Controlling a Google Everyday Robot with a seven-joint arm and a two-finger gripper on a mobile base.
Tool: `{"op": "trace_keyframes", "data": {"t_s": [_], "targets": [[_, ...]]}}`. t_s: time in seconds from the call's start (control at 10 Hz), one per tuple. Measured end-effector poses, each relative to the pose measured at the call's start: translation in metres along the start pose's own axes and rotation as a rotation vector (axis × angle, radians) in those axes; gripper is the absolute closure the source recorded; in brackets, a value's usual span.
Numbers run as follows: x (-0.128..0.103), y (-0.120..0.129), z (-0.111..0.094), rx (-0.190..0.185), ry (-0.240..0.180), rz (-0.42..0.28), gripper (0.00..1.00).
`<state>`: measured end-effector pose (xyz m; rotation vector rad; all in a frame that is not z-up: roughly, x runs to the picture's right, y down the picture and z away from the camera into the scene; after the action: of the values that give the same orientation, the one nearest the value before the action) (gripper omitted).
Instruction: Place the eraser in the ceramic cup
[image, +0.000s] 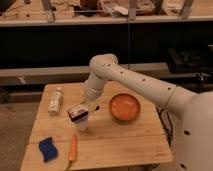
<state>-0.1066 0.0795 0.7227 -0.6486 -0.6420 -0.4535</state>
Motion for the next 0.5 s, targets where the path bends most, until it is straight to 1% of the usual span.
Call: {"op": "trace_keyframes", "data": {"t_s": [0.1, 0.3, 0.5], "targets": [[-0.007, -0.001, 0.007, -0.004, 0.010, -0.014, 0.57], [-0.012, 0.001, 0.015, -0.005, 0.026, -0.025, 0.36], [-0.015, -0.001, 0.019, -0.007, 0.038, -0.024, 0.21]]}}
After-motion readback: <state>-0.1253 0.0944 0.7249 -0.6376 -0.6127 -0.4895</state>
